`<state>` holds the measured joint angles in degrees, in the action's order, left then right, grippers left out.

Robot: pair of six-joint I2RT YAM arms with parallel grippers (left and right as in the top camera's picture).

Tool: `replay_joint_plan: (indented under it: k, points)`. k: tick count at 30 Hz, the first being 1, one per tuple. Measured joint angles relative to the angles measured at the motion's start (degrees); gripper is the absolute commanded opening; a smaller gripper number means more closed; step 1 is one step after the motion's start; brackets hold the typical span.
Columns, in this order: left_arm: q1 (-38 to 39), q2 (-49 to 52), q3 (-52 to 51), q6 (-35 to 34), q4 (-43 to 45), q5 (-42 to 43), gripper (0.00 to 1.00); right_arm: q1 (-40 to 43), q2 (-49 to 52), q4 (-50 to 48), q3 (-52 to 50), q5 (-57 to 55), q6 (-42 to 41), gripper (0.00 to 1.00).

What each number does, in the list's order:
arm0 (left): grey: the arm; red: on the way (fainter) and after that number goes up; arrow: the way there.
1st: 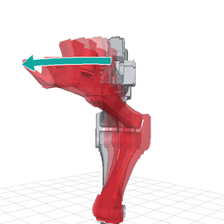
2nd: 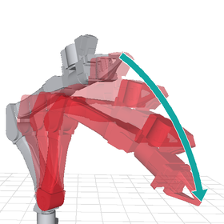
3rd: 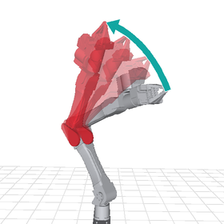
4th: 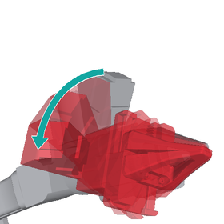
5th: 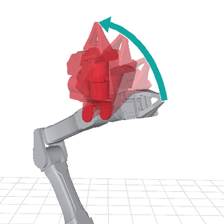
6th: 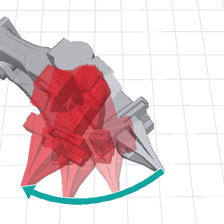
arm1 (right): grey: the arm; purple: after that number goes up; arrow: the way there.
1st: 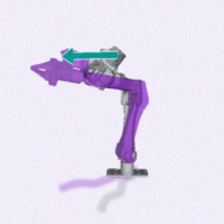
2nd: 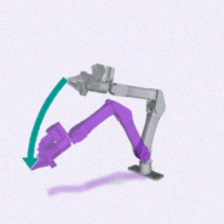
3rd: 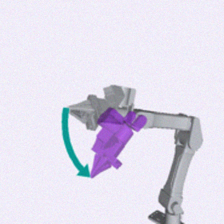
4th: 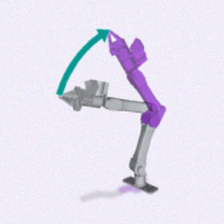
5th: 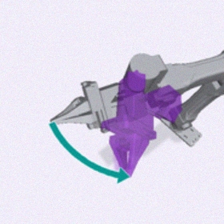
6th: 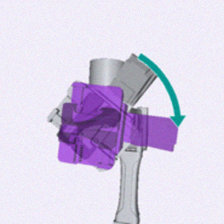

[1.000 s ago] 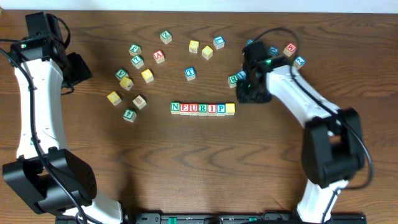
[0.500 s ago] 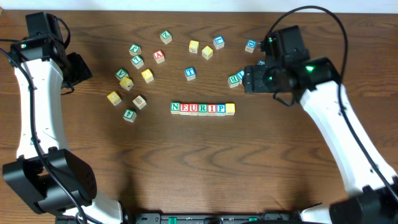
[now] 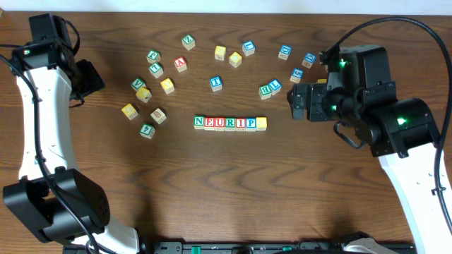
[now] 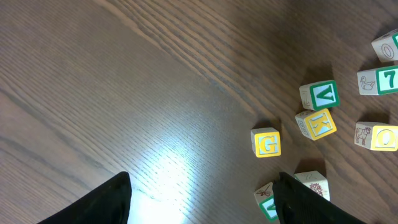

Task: Spell out NEURIPS

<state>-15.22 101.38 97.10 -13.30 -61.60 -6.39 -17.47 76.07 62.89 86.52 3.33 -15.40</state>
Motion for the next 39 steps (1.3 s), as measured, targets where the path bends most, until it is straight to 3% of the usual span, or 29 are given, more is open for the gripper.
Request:
replay_joint_plan:
  k: [11, 22, 28, 39]
  points:
    - [0.0, 0.0, 0.0, 0.0, -0.02, 0.0, 0.72, 0.0, 0.0, 4.13, 0.0, -6.71, 0.87, 0.99]
    - [0.0, 0.0, 0.0, 0.0, 0.0, 0.02, 0.72, 5.7, -1.77, -12.92, -2.99, -10.12, 5.51, 0.99]
    - [0.0, 0.0, 0.0, 0.0, 0.02, 0.0, 0.72, 12.0, -14.1, -27.54, -17.09, -5.9, 10.32, 0.99]
    - [0.0, 0.0, 0.0, 0.0, 0.02, 0.0, 0.72, 20.09, -48.74, -51.01, -53.35, -0.72, 12.07, 0.99]
